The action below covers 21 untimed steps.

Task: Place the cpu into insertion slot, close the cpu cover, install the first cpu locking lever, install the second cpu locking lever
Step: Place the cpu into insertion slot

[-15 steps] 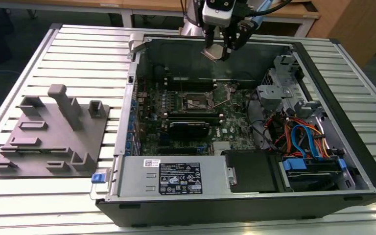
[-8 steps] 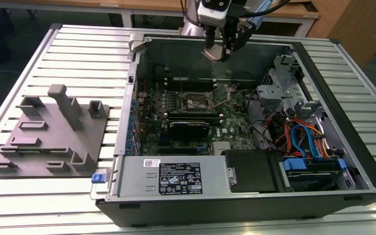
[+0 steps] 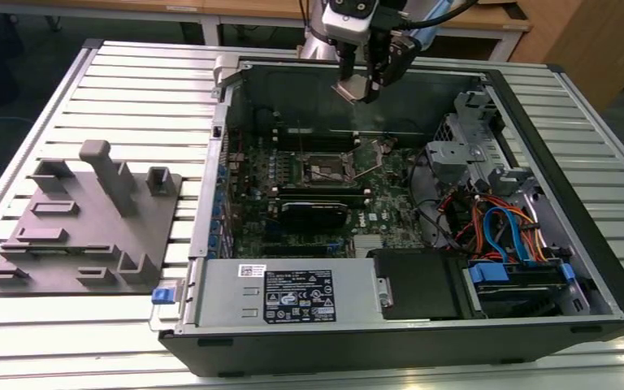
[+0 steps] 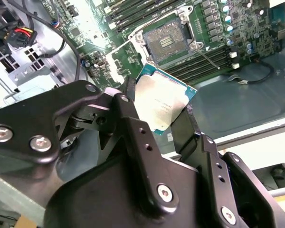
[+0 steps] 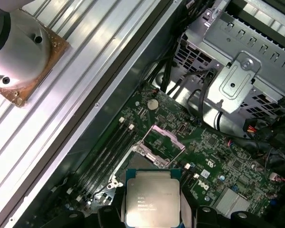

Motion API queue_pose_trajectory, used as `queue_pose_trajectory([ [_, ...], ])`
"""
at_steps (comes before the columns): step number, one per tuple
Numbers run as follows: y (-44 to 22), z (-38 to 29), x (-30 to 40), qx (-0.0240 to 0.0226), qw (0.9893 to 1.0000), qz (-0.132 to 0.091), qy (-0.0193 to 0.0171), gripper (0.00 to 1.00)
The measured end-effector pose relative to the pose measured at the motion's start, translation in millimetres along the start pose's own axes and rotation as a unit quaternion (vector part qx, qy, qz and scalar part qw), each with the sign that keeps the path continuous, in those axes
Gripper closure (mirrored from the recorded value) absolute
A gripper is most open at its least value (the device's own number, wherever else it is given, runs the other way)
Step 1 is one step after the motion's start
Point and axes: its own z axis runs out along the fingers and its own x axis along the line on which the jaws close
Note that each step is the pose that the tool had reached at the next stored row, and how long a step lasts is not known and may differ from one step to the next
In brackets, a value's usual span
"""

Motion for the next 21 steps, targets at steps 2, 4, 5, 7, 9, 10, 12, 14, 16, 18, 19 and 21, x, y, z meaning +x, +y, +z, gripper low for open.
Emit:
queue_pose_trajectory([
  [2, -0.1, 0.5, 0.0, -0.0002, 0.9999, 0.013, -0.0011, 0.46],
  [4, -0.1, 1.1, 0.0, -0.0006, 0.9995, 0.031, -0.0026, 0.46],
  [5, -0.2, 1.4, 0.0, -0.0007, 0.9992, 0.040, -0.0034, 0.46],
  [7, -0.2, 1.9, 0.0, -0.0010, 0.9984, 0.057, -0.0049, 0.46],
  [9, -0.2, 1.8, -0.1, -0.0011, 0.9980, 0.063, -0.0055, 0.46],
  [10, -0.2, 1.9, -0.1, -0.0011, 0.9980, 0.064, -0.0055, 0.46],
  [12, -0.2, 2.0, 0.0, -0.0012, 0.9979, 0.064, -0.0055, 0.46],
  [14, -0.2, 1.9, 0.0, -0.0012, 0.9979, 0.064, -0.0056, 0.46],
  [16, -0.2, 1.9, 0.0, -0.0011, 0.9979, 0.064, -0.0056, 0.46],
  [18, -0.2, 1.9, 0.0, -0.0011, 0.9979, 0.065, -0.0056, 0.46],
  [19, -0.2, 1.9, 0.0, -0.0012, 0.9979, 0.065, -0.0056, 0.46],
  [21, -0.2, 1.9, 0.0, -0.0012, 0.9978, 0.066, -0.0057, 0.46],
])
